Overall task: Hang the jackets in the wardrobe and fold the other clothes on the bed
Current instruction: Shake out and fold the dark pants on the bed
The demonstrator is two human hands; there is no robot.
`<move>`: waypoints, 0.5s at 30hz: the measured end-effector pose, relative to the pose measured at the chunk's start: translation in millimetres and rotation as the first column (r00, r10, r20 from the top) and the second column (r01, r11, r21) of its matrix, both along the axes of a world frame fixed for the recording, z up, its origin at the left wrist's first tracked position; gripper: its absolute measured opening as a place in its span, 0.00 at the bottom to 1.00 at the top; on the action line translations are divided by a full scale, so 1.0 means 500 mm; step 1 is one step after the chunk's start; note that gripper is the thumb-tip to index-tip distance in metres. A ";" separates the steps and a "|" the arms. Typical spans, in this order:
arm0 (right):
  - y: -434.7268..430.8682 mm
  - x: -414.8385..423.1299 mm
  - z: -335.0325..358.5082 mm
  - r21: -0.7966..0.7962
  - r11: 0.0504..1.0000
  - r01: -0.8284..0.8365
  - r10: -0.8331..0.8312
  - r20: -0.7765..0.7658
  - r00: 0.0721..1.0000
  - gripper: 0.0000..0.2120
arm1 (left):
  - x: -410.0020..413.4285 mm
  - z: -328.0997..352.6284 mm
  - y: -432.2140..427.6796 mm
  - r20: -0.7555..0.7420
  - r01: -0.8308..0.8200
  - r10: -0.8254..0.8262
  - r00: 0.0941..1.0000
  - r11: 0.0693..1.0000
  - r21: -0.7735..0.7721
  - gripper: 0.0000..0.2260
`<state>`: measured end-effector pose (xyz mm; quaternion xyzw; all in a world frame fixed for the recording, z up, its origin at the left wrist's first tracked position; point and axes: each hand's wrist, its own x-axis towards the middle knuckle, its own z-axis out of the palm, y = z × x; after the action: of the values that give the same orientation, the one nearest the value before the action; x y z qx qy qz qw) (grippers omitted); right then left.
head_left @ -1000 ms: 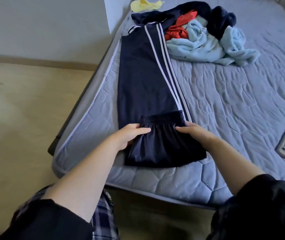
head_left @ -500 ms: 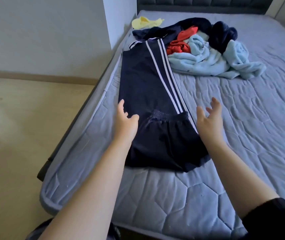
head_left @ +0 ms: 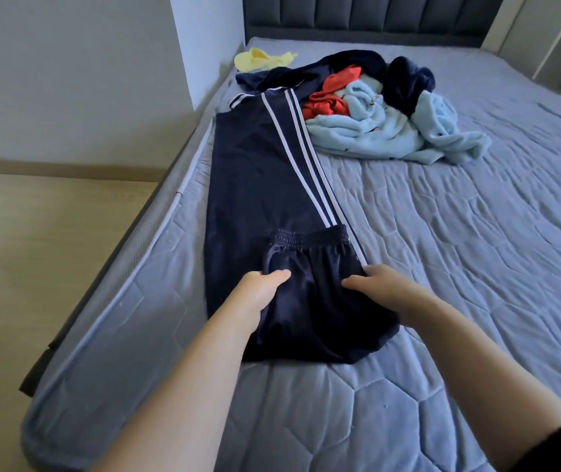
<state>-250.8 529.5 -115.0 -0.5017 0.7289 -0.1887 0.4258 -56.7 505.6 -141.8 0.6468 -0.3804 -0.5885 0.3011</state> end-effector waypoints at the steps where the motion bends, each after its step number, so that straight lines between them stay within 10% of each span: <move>1: -0.007 0.003 0.002 -0.058 0.998 0.005 -0.003 0.038 0.999 0.07 | -0.008 -0.001 0.001 0.001 -0.036 0.036 0.999 0.998 -0.052 0.13; 5: -0.041 0.030 0.020 -0.398 0.917 -0.007 -0.002 -0.021 1.000 0.04 | -0.008 0.034 -0.010 -0.003 -0.223 0.239 0.971 0.900 -0.374 0.03; 8: -0.057 0.038 0.016 -0.621 0.782 0.049 -0.194 -0.169 0.966 0.14 | 0.020 0.034 -0.016 0.288 -0.025 0.187 0.939 0.873 -0.487 0.26; 15: -0.040 0.025 -0.036 -0.156 0.986 -0.064 -0.008 -0.427 0.904 0.28 | 0.054 -0.006 0.001 0.820 0.446 0.117 0.560 0.792 -0.417 0.30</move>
<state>-238.2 509.5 -133.0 -0.5749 0.7788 -0.1284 0.2157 -29.7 506.1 -144.8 0.6752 -0.6979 -0.1039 0.2150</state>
